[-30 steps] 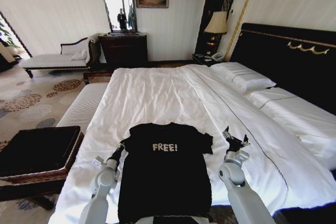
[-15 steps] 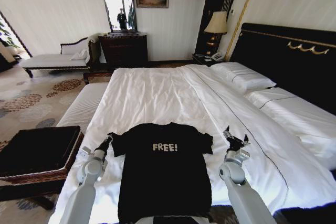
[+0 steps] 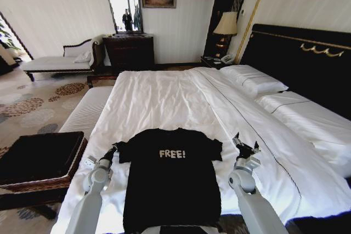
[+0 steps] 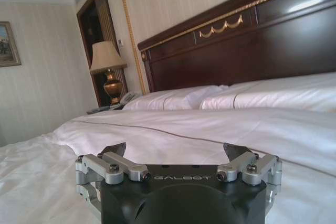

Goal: Fold the clothes on the bed and place them into the basket.

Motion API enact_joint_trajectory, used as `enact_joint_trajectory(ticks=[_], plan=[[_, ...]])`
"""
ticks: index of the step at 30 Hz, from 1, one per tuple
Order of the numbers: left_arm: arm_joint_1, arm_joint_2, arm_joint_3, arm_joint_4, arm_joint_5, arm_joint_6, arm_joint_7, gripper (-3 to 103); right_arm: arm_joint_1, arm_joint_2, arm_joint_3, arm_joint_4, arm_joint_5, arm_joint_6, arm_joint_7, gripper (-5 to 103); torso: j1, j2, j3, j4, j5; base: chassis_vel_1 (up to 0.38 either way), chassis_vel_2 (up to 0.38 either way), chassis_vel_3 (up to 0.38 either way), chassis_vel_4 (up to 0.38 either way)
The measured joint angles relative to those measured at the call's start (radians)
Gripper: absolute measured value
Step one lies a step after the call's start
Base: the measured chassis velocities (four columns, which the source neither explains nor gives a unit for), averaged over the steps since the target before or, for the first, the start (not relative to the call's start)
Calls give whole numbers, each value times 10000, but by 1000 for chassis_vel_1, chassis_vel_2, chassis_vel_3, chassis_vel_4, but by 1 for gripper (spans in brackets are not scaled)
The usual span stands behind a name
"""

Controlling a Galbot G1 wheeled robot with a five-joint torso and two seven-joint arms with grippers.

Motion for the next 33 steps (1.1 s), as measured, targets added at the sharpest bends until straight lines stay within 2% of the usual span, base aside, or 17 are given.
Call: enact_joint_trajectory(ticks=[3,6,8,9,12,14,15,17,19,20,22,23,28,29,30,31,33], plan=[[239,324,-380,-675,25,-102,-125,42,-159,-882,-149,525,2153,-427,159,100,0,1,-1,-1,-5,0,0,0,0],[433,577,-612,-1208,26,-121,-211,47,-190,-1279,-128,551,2608,-455,69,100,0,1,-1,-2,-1,0,0,0,0],[921,976,-1016,-2431,-134,-89,-374,58,-204,-1710,-66,603,3266,-446,-149,100,0,0,-1,0,-2,0,0,0,0],[921,976,-1016,-2431,-134,-89,-374,58,-204,-1710,-66,603,3266,-446,-149,100,0,0,-1,0,-2,0,0,0,0],[1513,1317,-1284,-4211,-101,28,-373,74,-251,-2124,-14,910,4526,-421,-662,100,-1,0,-1,3,-1,0,0,0,0],[1843,1387,-1291,-5506,546,8,-149,80,-309,-2382,5,987,5124,-291,-1261,100,-1,1,-3,-1,1,0,0,0,0],[1843,1387,-1291,-5506,546,8,-149,80,-309,-2382,5,987,5124,-291,-1261,100,-1,1,-3,-1,1,0,0,0,0],[2263,1376,-1221,-6406,1793,-39,227,90,-448,-2664,9,954,5519,-126,-2096,100,-2,1,-3,-2,3,0,0,0,0],[2984,1246,-1111,-6896,3646,-97,578,98,-754,-2995,13,970,5742,-200,-2881,100,-2,1,-3,-2,5,0,0,0,0],[3268,1175,-1059,-6914,4206,-159,641,98,-842,-3078,17,1010,5778,-242,-3061,100,-2,1,-3,-3,3,0,0,0,0],[3482,1104,-1014,-6898,4594,-222,672,100,-916,-3137,26,1060,5819,-279,-3205,100,-2,1,-2,-3,0,0,0,0,0],[4030,841,-907,-6767,5365,-434,686,100,-1075,-3216,43,1215,5997,-414,-3556,100,-2,1,-3,-2,-5,0,0,0,0],[5106,-123,-891,-6411,6437,-1175,647,100,-1157,-3104,42,1287,6378,-655,-4075,100,-4,2,-3,4,0,0,0,0,0],[5213,-275,-964,-6225,6713,-1470,794,100,-1155,-3082,26,1197,6359,-656,-4176,100,-3,2,-3,4,-2,0,0,0,0],[5372,-426,-1102,-5873,7098,-2197,1254,100,-1138,-3057,-24,995,6305,-633,-4395,100,-3,2,-1,-1,-2,0,0,0,0],[5372,-426,-1102,-5873,7098,-2197,1254,100,-1138,-3057,-24,995,6305,-633,-4395,100,-3,2,-1,-1,-2,0,0,0,0],[5597,-530,-1301,-5354,7307,-3314,2175,100,-1023,-3054,-153,572,6252,-511,-4830,100,-2,1,-1,-5,1,0,0,0,0]])
